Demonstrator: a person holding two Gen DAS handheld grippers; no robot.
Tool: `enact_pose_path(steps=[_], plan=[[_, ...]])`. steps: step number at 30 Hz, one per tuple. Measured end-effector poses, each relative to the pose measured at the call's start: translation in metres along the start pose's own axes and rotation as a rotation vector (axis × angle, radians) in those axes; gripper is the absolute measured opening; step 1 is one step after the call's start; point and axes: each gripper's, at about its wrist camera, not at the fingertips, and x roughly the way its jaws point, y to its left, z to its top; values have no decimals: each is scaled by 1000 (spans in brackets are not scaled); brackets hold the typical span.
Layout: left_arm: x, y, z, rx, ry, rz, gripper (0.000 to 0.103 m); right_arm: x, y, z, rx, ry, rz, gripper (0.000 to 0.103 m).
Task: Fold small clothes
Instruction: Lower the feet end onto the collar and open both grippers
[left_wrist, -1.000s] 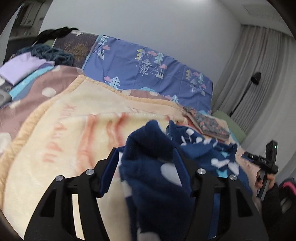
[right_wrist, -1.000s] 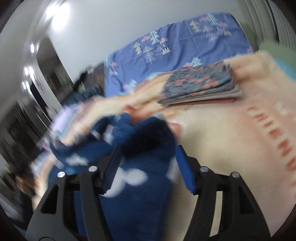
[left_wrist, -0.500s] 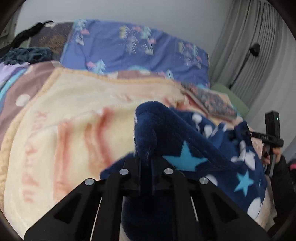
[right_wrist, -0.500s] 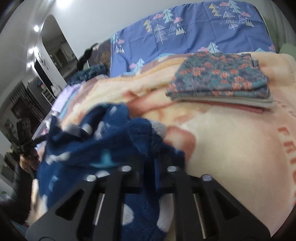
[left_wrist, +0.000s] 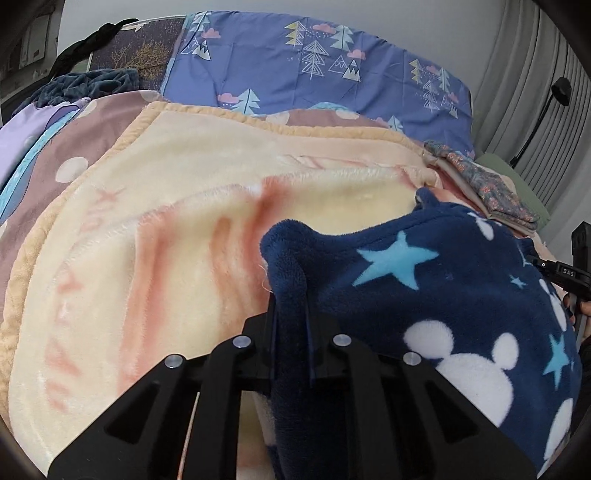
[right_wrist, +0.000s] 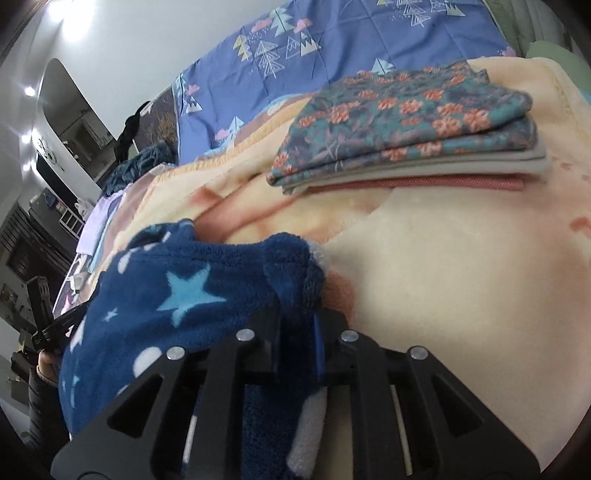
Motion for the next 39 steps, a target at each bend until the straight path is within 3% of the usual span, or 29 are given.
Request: enact_pose_path(steps=[2,6,8,10,12,13,15,16,18,19,21,22,23,26,28,31,33,34,35,36,38,39], plan=[[-11,-1,5,-4,-13,1,12,-13,4,4,-4,-21,-32,25],[-55,-18,10,-16,-115,-69,19,-50,24,1,-36,-112,-87,23],[-73,-37,6,8,-145,-135,22,-72,49,-9,-87,-139,-21,22],[-86,-66,-7,70,-150,-211,32,-85,74,-28,-129,-126,48,22],[-85,-89,-27,124,-111,-228,44,-91,94,-52,-165,-106,112,22],[-79,-101,-43,158,-74,-220,48,-91,103,-68,-185,-88,140,22],[-59,-118,-81,254,-13,-135,52,-78,115,-99,-236,-27,72,23],[-59,-125,-98,309,-57,-86,52,-67,116,-114,-269,1,-16,19],[-76,-132,-113,351,-107,-35,53,-68,106,-139,-282,-35,-39,19],[-88,-131,-114,328,-105,-24,55,-78,101,-142,-247,-49,-26,20],[-118,-123,-120,273,-145,-50,63,-114,88,-144,-136,-110,26,30],[-131,-118,-125,251,-169,-47,69,-134,79,-147,-99,-156,11,40],[-142,-111,-130,224,-183,-34,70,-144,73,-150,-80,-171,-11,42],[-155,-77,-150,77,-154,-15,73,-160,42,-164,35,-148,-57,43],[-151,-52,-165,-59,-94,-41,74,-163,18,-177,160,-124,-24,46],[-140,-30,-176,-196,-47,-181,74,-165,0,-196,240,-118,86,54],[-127,-25,-179,-263,-32,-262,73,-151,7,-204,231,-56,122,58],[-123,-24,-179,-281,-28,-269,61,-145,9,-205,226,-39,127,53],[-122,-24,-177,-298,-33,-276,46,-140,13,-204,224,-35,105,23],[-123,-25,-174,-326,-39,-303,27,-140,16,-200,231,-43,95,21],[-140,-30,-169,-324,-93,-295,22,-165,25,-191,214,-162,102,17],[-152,-38,-165,-280,-116,-244,20,-175,30,-187,188,-191,91,17]])
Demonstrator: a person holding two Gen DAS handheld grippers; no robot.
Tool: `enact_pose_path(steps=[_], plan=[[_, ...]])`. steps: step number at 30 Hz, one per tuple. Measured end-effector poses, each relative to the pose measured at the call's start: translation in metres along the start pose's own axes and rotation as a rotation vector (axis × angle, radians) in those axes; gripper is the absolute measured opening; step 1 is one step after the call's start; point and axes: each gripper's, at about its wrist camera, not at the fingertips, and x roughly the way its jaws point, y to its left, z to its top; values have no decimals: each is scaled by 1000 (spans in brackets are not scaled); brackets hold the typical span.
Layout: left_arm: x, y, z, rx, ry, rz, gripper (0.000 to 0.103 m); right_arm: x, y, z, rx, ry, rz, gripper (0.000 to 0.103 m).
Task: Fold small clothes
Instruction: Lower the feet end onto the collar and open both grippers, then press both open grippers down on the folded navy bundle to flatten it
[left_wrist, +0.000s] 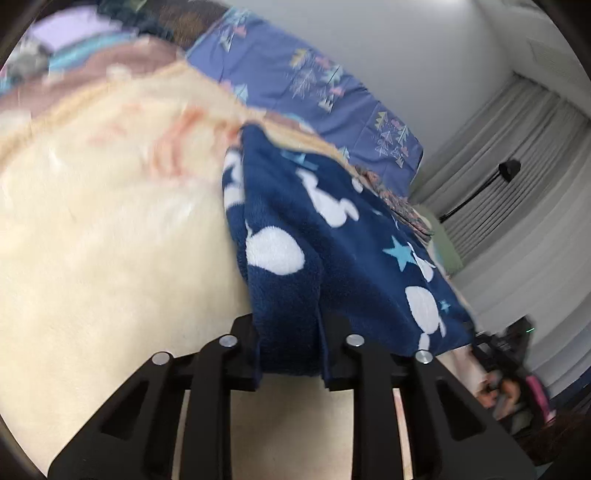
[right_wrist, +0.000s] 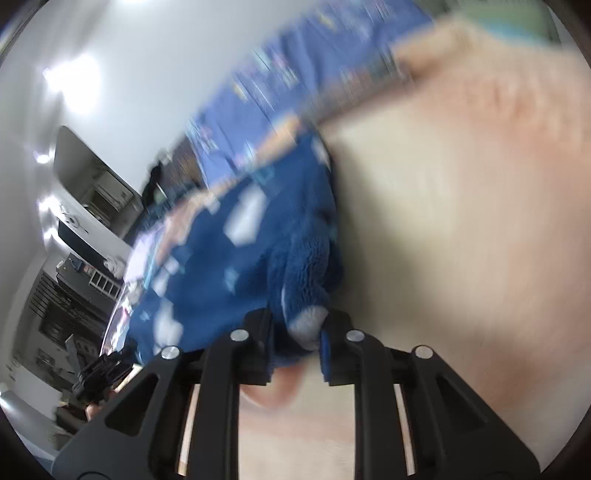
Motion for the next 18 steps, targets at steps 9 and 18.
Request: enact_pose_path(steps=[9,18], plan=[[3,20,-30,40,65,110,29,26,-23,-26,-45,138,-215,27],[-34,-40,-1,254,-133,169,32,-19,58,-8,-247,-98,-219,39]])
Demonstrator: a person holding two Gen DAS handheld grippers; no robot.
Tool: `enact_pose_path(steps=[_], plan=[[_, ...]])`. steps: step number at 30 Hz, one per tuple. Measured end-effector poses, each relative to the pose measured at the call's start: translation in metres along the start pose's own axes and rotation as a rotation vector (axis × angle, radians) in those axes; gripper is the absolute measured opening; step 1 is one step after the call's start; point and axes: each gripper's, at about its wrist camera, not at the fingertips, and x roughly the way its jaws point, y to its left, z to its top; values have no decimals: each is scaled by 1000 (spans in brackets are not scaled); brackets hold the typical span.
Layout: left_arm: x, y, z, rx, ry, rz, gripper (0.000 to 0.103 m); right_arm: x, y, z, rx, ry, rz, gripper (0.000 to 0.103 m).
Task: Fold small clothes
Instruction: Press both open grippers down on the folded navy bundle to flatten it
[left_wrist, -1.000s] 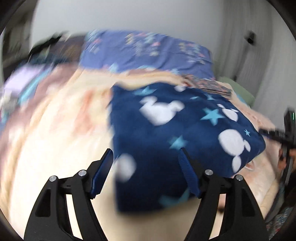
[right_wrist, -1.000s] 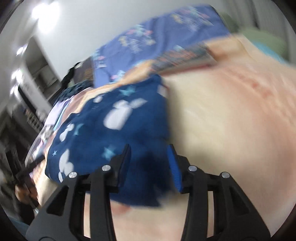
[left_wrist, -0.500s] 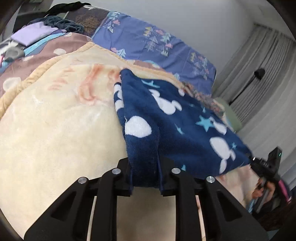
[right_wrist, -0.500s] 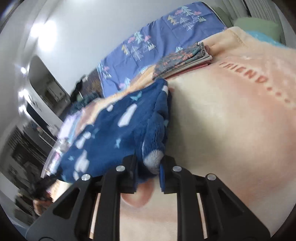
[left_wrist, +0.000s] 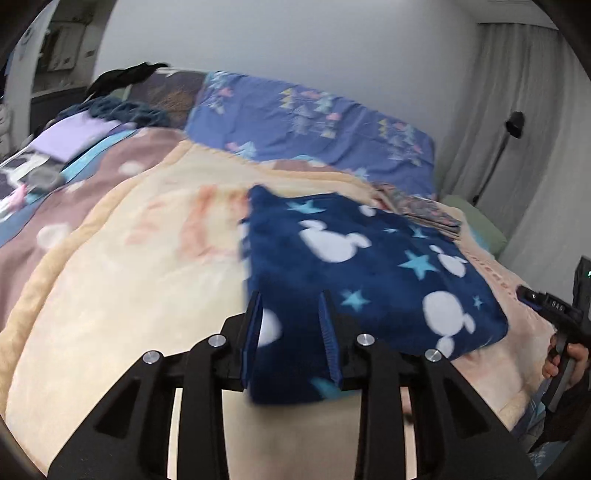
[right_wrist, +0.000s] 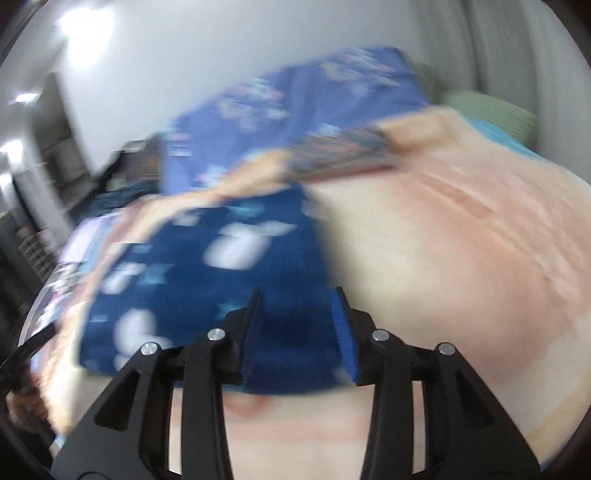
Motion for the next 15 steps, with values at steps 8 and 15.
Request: enact_pose_path(steps=[8,15], plan=[[80,-41,-30,125,133,20,38,81,83,-38,-104,163,123,25],[81,-35,-29,99,138,-28,43,108,62,-48,-34,323,154,21]])
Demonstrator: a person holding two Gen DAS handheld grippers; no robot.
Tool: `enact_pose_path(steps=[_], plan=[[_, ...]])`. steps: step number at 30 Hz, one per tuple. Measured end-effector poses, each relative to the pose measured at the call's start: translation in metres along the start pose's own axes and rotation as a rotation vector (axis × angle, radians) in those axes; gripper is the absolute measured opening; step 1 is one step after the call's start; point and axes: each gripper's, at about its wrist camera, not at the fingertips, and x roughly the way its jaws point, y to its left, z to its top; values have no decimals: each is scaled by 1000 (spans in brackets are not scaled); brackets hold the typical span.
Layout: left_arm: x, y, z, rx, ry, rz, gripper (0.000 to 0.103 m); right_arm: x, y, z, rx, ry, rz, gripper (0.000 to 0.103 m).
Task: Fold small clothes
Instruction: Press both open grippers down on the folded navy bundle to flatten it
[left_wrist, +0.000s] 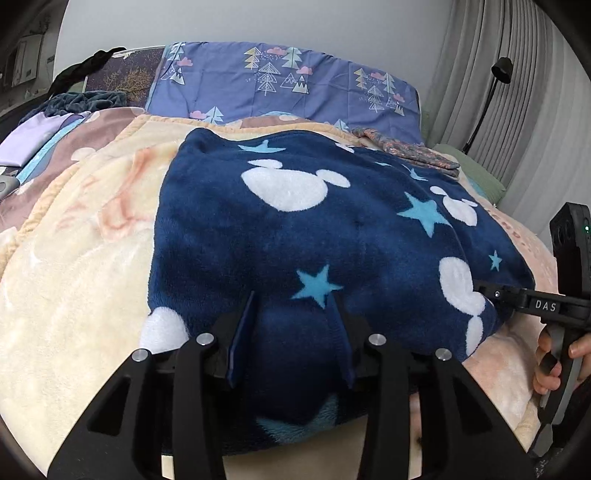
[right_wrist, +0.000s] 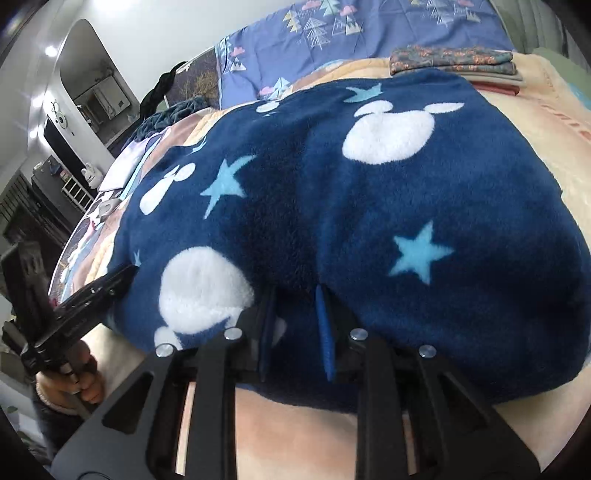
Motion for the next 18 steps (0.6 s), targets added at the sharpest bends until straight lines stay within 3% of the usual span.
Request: enact_pose_path(steps=[3,5,7,8,10,12,16,18], plan=[[0,-3,1,16,0,3,48,-19,16,7,-19,-38,-37,26],[1,-6,1,28,2,8,50,-40,44,8,-116,-145,-31,41],[0,-8,-1,35,1,11,51,-38,61,10,-197,-176,-59,44],[-1,-8,-1,34,-1,10,51,-23,64,8,-202,-130,-109,44],[-2,-7,0,28,-5,-3,53,19,48,-1,-132,23,-124,46],[-3,-6,-2,22,-11,-19,55,24,42,-8,-132,-9,-114,46],[-2,-6,-1,25,-10,-33,60,15,49,7,-96,52,-117,45],[-2,-8,-1,36,-12,-25,61,5,51,15,-78,38,-112,45]])
